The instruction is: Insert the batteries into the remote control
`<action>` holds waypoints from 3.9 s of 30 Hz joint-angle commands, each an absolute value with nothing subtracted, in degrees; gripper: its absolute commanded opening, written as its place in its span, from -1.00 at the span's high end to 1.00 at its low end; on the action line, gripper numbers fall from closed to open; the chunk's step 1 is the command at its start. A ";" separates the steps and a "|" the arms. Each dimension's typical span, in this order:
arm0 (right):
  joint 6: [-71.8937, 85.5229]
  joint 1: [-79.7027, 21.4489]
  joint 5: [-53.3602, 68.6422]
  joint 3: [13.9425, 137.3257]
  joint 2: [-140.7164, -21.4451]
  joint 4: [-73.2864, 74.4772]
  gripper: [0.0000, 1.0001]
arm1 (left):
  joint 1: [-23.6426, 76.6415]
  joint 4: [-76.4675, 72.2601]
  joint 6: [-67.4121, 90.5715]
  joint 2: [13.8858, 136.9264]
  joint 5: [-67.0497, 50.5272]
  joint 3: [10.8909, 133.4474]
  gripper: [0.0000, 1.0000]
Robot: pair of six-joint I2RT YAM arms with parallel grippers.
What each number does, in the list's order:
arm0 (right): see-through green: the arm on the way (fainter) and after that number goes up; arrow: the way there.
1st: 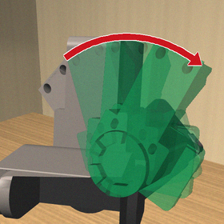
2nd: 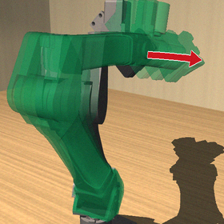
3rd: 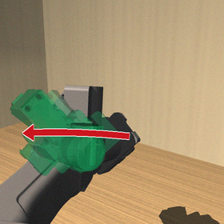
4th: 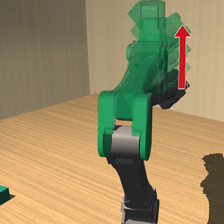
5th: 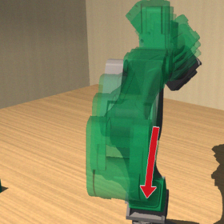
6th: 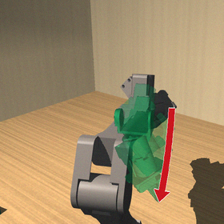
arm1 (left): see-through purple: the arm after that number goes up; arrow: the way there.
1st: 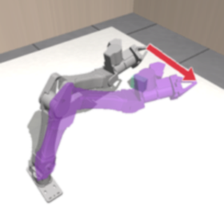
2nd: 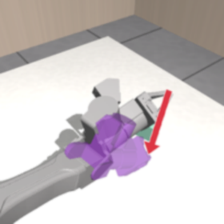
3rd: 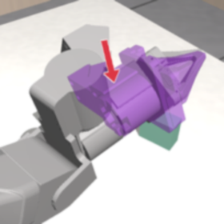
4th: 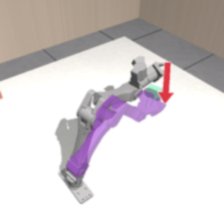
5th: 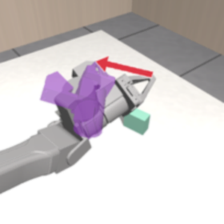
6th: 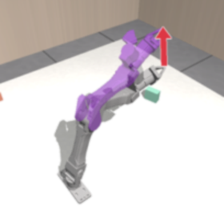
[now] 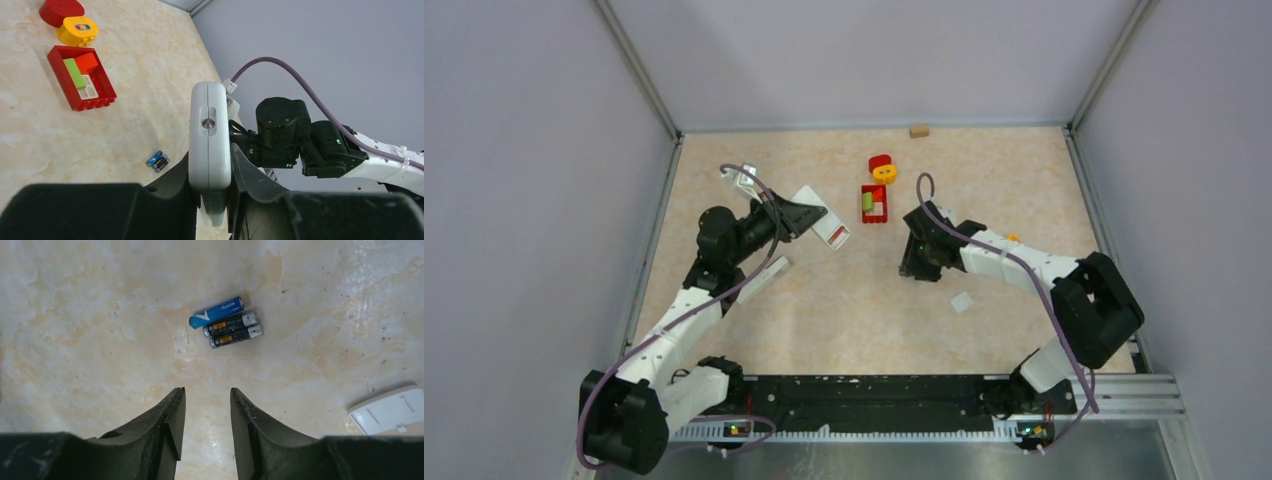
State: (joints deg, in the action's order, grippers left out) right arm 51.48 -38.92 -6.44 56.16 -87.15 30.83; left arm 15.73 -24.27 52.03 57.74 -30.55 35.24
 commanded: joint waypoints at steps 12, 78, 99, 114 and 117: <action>60.19 -37.27 -7.64 63.17 -97.05 23.32 0.30 | 15.47 -25.23 50.36 56.29 -29.66 35.26 0.98; 70.52 -32.96 -15.62 66.61 -105.91 30.77 0.53 | 15.28 -23.92 50.45 56.24 -27.38 35.47 0.98; 68.28 -32.97 -3.39 62.83 -87.08 24.03 1.00 | 15.51 -25.09 52.55 60.76 -30.19 35.95 1.00; 79.27 -41.50 7.00 61.32 -76.03 15.86 1.00 | 19.70 -28.01 53.14 75.00 -30.22 42.35 1.00; 81.15 -42.01 9.10 60.56 -76.44 13.02 1.00 | 19.86 -28.34 53.34 74.97 -30.12 42.63 1.00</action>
State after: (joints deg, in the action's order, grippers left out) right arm 77.23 -40.97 5.63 59.96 -76.40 18.59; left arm 19.55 -23.51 52.82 75.31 -29.76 39.88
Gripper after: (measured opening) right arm 0.033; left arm 0.256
